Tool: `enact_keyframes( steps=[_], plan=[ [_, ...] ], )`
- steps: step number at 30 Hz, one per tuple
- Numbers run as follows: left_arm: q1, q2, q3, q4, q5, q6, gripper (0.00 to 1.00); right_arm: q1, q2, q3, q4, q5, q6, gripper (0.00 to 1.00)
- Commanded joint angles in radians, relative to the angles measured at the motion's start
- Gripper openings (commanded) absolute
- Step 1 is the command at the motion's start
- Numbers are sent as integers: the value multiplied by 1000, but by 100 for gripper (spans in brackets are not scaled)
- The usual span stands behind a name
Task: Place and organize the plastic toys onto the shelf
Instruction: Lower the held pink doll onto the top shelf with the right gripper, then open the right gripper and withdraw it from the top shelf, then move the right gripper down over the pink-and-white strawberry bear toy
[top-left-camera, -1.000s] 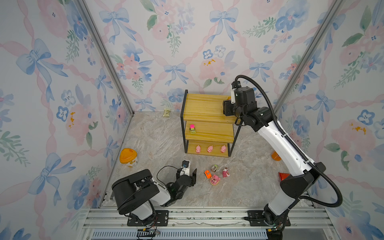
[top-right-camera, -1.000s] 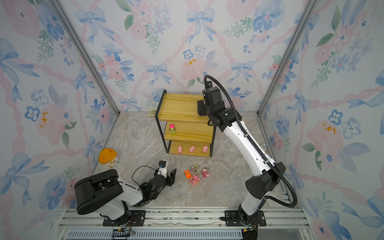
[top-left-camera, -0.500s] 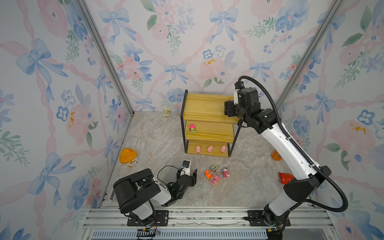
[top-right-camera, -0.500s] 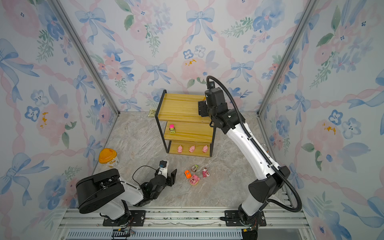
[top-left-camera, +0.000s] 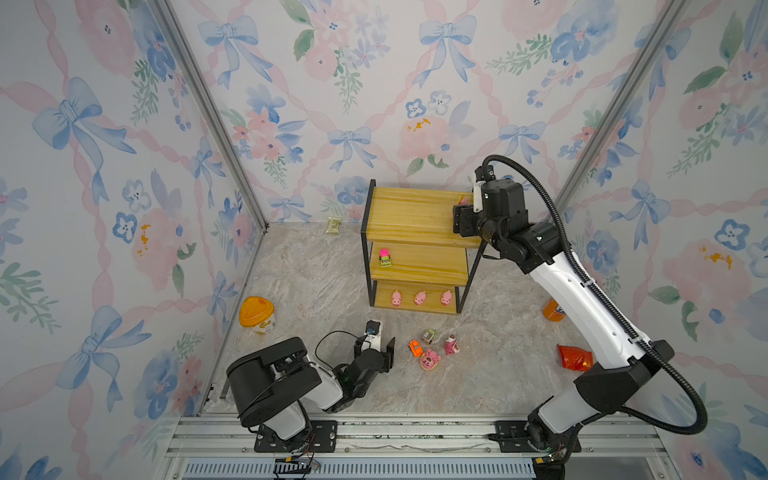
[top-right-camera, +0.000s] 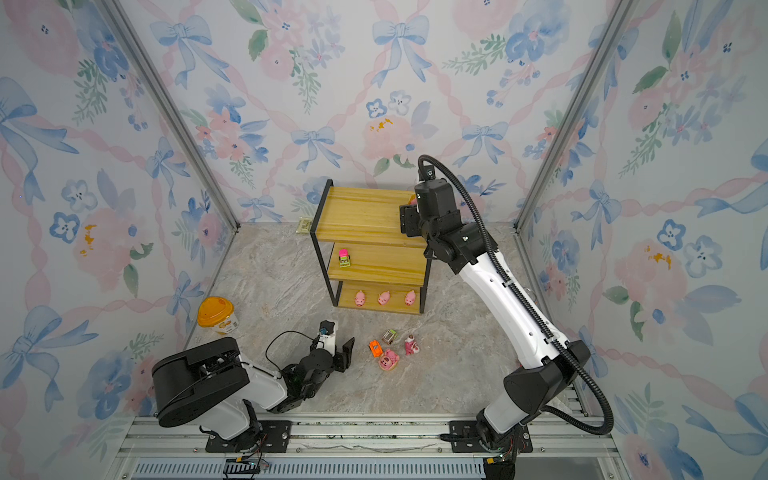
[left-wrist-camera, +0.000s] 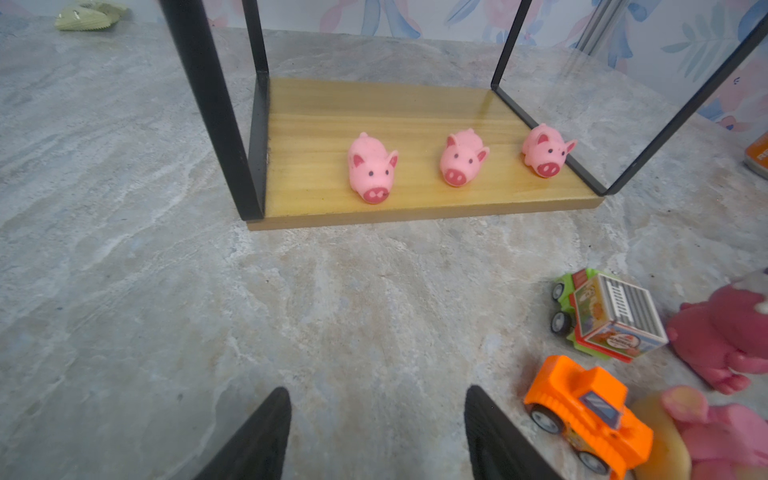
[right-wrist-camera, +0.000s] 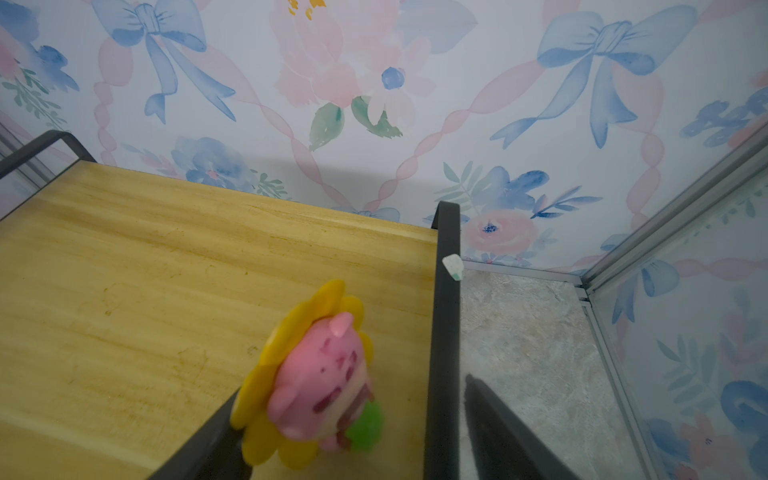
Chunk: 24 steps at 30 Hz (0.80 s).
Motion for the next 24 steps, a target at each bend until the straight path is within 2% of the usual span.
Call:
enact_keyframes(
  steps=[1, 7, 14, 19, 24],
  plan=[
    [7, 12, 10, -5, 7, 12, 67, -11, -57, -23, 0, 20, -6, 80],
    [7, 11, 9, -6, 7, 11, 67, -7, -120, -65, -7, 19, 0, 81],
    [8, 8, 9, -5, 9, 12, 67, 18, -285, -180, -25, 6, 13, 82],
    [8, 12, 9, -6, 12, 13, 67, 55, -447, -331, -25, -29, 19, 84],
    [7, 19, 14, -6, 13, 12, 67, 88, -596, -477, -56, -68, 94, 84]
  ],
)
